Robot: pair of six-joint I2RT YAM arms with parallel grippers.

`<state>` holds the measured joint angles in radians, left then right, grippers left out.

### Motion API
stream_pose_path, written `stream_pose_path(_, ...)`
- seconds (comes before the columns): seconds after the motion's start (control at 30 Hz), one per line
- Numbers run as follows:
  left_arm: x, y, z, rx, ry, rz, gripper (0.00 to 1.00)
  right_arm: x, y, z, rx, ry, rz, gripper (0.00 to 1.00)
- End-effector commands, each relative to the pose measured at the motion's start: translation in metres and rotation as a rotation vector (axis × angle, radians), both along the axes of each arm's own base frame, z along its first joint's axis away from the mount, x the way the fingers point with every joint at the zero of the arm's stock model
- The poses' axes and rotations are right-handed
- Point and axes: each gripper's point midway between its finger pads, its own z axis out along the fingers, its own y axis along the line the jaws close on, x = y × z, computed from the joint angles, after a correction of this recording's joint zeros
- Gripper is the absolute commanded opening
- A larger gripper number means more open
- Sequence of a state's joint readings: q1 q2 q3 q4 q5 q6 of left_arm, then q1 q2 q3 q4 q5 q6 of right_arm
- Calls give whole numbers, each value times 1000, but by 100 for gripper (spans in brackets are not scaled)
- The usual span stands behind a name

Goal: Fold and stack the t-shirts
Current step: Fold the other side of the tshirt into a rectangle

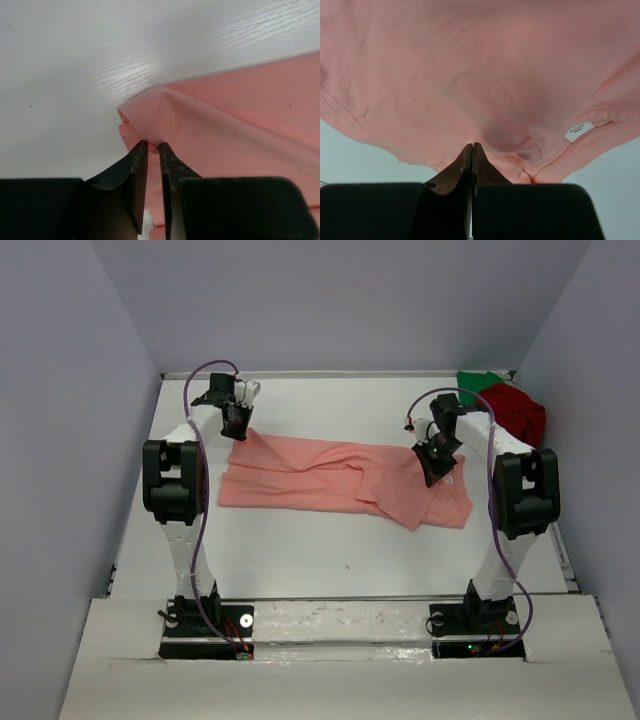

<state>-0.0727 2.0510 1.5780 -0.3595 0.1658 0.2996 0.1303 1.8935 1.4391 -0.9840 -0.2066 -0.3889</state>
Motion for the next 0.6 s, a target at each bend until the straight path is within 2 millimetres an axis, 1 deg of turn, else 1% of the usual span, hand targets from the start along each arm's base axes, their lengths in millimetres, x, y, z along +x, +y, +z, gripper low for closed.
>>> stream_pose_path(0.0, -5, 1, -4, 49, -2, -13, 21, 2, 0, 1, 10, 6, -4, 0)
stream_pose_path(0.27, -6, -3, -8, 51, 4, -22, 21, 0, 0, 1, 11, 12, -2, 0)
stream_pose_path(0.3, -6, -3, -8, 52, 4, -24, 16, 0, 0, 1, 11, 12, -2, 0)
stream_pose_path(0.37, -6, -3, -6, 53, 1, -25, 11, 0, 0, 1, 11, 12, -2, 0)
stream_pose_path(0.4, -6, -4, -5, 51, -2, -26, 3, 0, 0, 1, 9, 14, -2, 0)
stream_pose_path(0.43, -6, -4, -3, 52, -9, -27, 0, 0, 0, 1, 11, 14, -2, 0)
stream_pose_path(0.53, -5, -4, 1, 57, -21, -31, 0, 1, 0, 1, 8, 12, -3, 0)
stream_pose_path(0.57, -5, -5, 5, 62, -31, -35, 0, 1, 0, 0, 8, 14, -4, 0)
